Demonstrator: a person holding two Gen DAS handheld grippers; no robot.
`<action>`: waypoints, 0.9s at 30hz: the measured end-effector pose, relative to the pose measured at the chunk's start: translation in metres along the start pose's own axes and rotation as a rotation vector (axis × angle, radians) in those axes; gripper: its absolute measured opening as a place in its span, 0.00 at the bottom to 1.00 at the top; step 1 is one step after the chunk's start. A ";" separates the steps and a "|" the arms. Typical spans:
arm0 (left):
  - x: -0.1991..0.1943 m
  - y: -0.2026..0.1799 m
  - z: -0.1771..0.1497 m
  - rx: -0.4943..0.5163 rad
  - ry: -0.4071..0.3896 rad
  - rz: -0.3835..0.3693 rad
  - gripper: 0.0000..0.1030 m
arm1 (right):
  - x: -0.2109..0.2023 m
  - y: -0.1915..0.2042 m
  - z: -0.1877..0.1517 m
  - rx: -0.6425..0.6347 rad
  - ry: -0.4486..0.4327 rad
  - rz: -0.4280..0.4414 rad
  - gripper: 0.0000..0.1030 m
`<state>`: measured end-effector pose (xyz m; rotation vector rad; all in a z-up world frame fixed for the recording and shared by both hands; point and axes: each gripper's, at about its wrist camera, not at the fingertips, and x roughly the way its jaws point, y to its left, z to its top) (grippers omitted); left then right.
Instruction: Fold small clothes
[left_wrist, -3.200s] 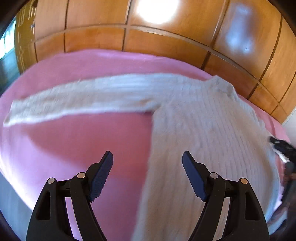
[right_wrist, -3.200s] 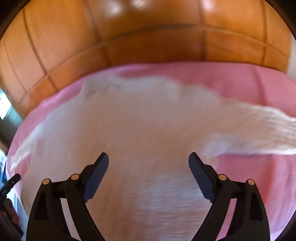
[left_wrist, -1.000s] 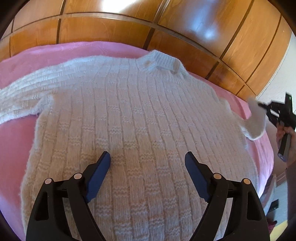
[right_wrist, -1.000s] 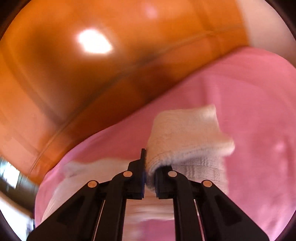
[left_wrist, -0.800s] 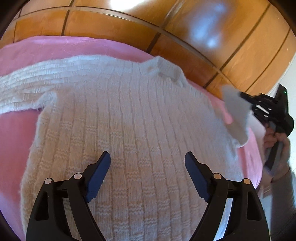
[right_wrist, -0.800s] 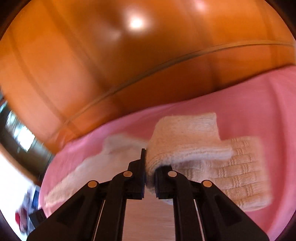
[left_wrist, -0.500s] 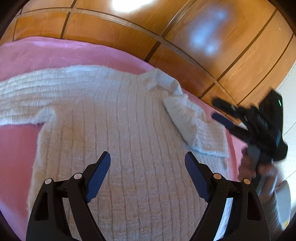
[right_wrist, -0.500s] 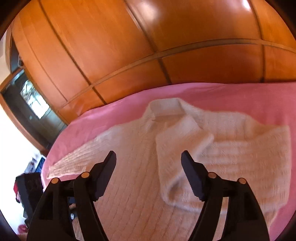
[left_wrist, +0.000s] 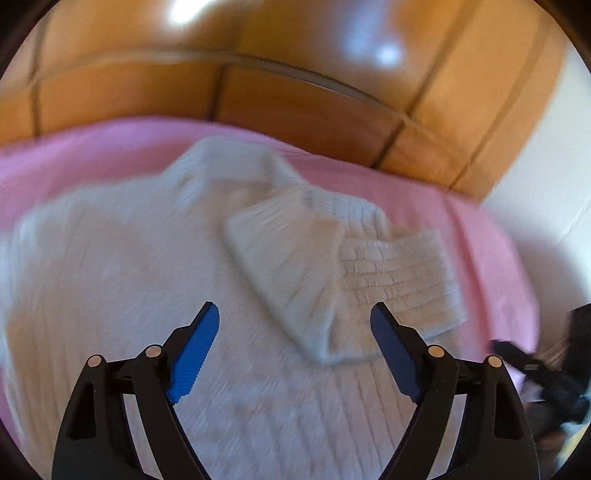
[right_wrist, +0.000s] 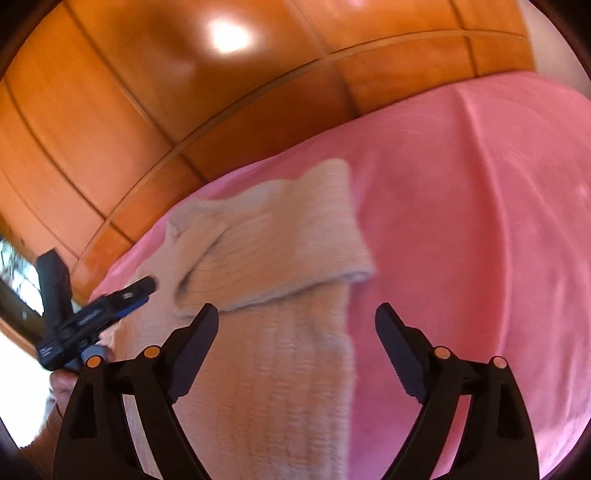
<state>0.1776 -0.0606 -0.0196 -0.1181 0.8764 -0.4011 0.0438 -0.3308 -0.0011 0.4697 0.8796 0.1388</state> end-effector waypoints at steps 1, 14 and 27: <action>0.010 -0.009 0.003 0.035 0.009 0.037 0.81 | -0.003 -0.004 -0.001 0.015 -0.007 0.002 0.84; -0.013 0.080 0.008 -0.312 -0.093 -0.056 0.18 | 0.011 0.010 0.008 -0.010 -0.001 0.110 0.84; -0.020 0.150 -0.040 -0.523 -0.044 -0.206 0.59 | 0.055 0.041 0.037 -0.093 0.000 -0.021 0.84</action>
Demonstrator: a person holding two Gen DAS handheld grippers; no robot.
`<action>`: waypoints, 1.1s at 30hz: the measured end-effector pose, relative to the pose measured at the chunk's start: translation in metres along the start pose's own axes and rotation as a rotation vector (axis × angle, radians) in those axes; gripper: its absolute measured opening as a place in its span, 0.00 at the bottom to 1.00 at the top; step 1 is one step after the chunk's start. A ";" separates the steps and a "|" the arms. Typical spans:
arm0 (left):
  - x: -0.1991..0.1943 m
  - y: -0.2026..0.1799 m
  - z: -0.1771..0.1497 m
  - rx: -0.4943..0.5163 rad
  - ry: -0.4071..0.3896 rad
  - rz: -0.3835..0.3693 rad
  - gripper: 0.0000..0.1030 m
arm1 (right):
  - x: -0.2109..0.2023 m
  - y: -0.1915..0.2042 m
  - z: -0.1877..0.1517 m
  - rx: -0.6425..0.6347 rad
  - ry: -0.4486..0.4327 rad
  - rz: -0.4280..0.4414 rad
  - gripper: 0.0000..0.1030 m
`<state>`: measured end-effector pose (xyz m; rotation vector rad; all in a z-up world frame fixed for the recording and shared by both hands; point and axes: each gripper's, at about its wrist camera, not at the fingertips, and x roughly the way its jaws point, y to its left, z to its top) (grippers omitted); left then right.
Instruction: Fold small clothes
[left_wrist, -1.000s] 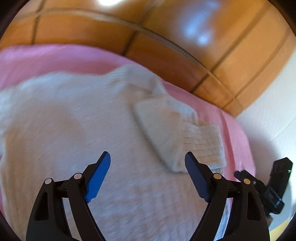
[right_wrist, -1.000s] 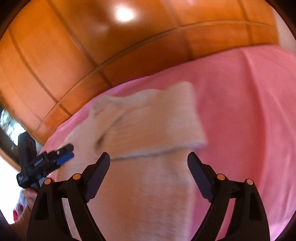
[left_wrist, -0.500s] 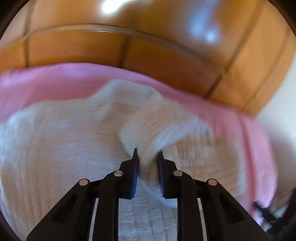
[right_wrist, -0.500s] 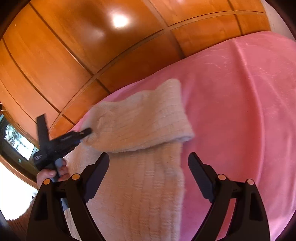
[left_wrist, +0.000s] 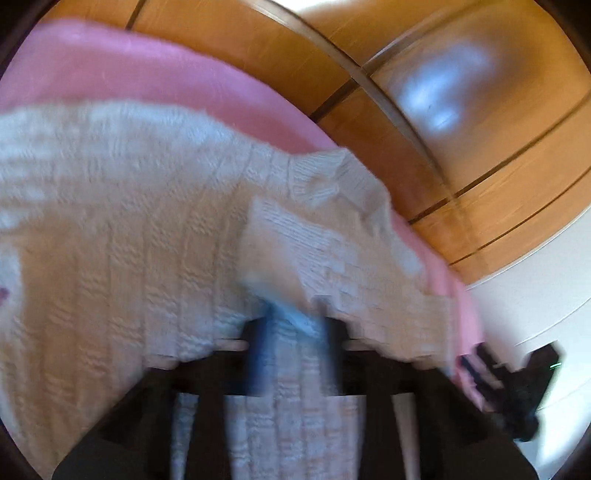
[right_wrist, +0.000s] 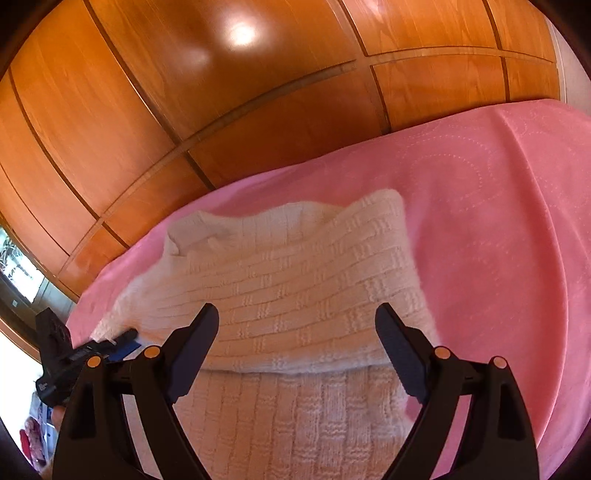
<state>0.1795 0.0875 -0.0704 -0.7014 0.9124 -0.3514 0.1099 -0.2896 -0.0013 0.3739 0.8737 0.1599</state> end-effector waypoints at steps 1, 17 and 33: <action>-0.002 0.006 0.001 -0.055 -0.022 -0.030 0.70 | 0.001 0.000 -0.001 -0.005 0.001 -0.004 0.84; -0.010 -0.009 0.022 0.108 -0.090 0.167 0.06 | 0.043 0.014 -0.001 0.024 0.045 0.001 0.89; -0.128 0.068 -0.004 -0.124 -0.283 0.276 0.64 | 0.092 0.043 -0.028 -0.187 0.074 -0.238 0.98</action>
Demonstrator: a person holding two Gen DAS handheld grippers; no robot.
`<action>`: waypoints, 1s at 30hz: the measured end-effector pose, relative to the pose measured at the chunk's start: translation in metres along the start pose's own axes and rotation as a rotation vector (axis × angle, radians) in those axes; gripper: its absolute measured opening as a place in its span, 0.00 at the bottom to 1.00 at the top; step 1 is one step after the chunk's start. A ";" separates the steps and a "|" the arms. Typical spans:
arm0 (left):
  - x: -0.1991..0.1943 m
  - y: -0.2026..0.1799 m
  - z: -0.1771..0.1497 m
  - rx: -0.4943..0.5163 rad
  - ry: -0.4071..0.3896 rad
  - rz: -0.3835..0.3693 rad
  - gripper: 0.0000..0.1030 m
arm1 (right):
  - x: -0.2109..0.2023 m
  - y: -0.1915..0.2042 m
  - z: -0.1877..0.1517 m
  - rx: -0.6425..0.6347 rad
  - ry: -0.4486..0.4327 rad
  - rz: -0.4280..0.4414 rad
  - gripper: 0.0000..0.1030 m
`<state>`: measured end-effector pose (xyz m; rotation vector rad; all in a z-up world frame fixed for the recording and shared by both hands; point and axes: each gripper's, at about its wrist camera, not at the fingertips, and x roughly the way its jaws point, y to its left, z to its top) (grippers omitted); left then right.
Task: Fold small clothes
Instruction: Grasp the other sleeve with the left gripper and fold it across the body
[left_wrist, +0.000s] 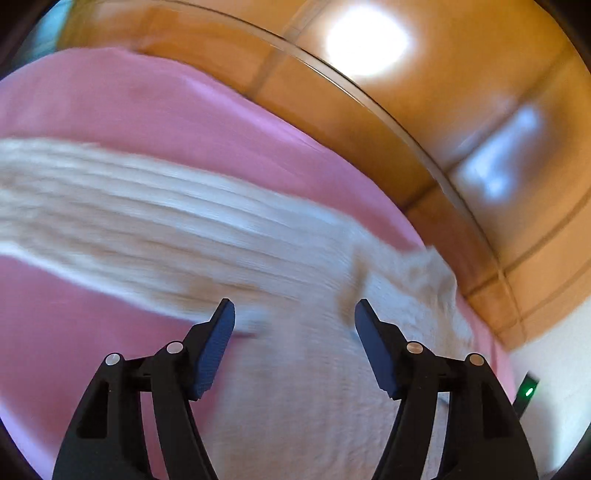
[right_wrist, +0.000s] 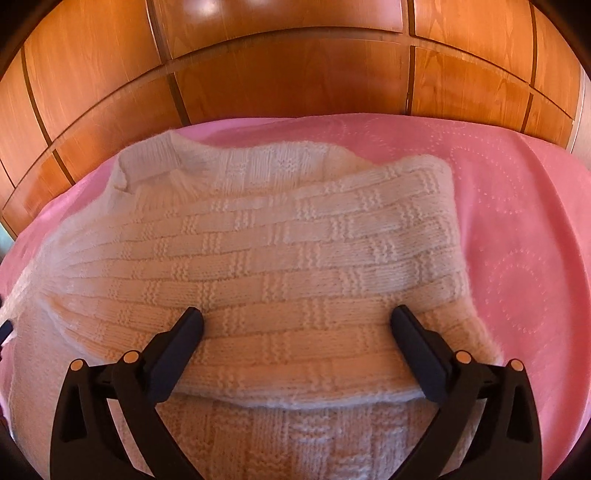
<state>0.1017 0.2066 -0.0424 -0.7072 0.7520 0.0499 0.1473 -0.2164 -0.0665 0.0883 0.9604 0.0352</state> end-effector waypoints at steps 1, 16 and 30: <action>-0.012 0.019 0.006 -0.052 -0.013 0.009 0.64 | 0.000 -0.001 0.000 0.001 0.002 0.003 0.98; -0.102 0.226 0.067 -0.597 -0.228 0.255 0.42 | -0.003 0.011 -0.003 -0.023 -0.019 -0.032 0.98; -0.078 0.068 0.096 -0.093 -0.223 0.101 0.07 | -0.001 0.013 -0.002 -0.035 -0.019 -0.044 0.98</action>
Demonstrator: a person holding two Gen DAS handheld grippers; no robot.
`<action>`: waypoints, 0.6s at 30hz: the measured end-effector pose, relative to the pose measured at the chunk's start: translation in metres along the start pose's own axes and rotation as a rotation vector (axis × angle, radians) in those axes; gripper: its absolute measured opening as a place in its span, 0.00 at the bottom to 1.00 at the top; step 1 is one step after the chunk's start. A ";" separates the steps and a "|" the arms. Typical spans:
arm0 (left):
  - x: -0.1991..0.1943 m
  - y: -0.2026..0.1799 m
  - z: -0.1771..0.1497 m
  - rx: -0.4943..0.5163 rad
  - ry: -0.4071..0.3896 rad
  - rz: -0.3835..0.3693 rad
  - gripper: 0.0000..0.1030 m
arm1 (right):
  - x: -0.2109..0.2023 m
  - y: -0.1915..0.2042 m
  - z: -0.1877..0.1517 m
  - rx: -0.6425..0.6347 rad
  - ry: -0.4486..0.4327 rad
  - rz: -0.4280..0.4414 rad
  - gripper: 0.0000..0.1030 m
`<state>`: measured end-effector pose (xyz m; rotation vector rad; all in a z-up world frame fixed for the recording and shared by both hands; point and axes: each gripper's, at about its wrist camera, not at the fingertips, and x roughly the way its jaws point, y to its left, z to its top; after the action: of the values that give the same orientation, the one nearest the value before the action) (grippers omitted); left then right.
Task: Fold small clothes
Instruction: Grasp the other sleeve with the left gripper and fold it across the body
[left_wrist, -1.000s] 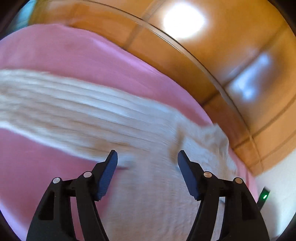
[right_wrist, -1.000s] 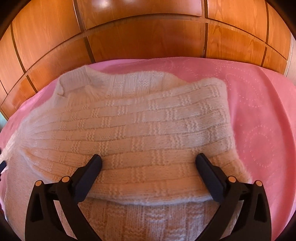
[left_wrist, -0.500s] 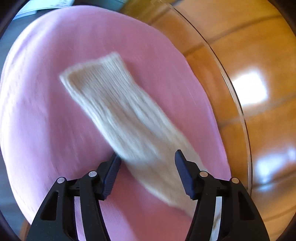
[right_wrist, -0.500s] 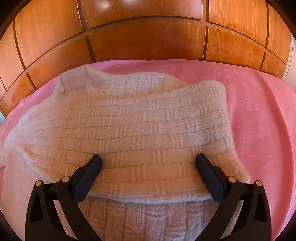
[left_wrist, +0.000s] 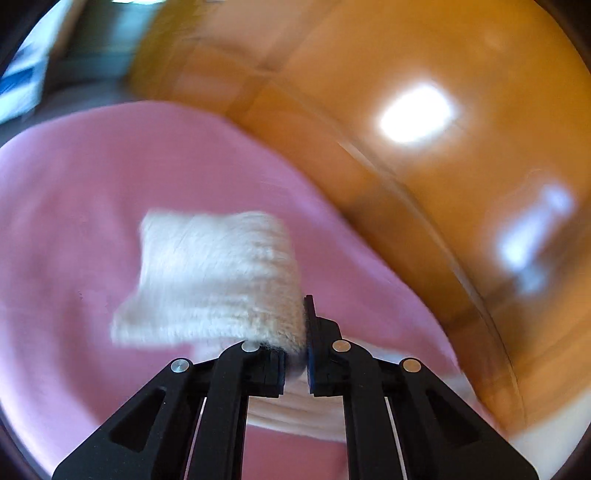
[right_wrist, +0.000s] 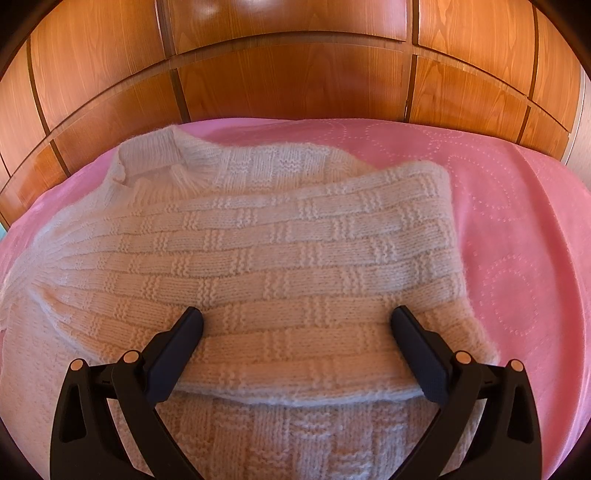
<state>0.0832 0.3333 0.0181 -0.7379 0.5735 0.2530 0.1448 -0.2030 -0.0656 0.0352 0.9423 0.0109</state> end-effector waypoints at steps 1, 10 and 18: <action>0.004 -0.027 -0.010 0.060 0.016 -0.048 0.07 | 0.000 0.000 0.000 0.000 0.000 0.000 0.98; 0.063 -0.185 -0.130 0.391 0.276 -0.267 0.11 | -0.003 -0.003 -0.001 0.016 -0.008 0.016 0.98; 0.046 -0.177 -0.185 0.450 0.344 -0.256 0.54 | -0.007 -0.009 -0.003 0.044 -0.020 0.041 0.98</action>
<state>0.1190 0.0786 -0.0193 -0.4088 0.8197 -0.2426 0.1380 -0.2116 -0.0625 0.0948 0.9213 0.0281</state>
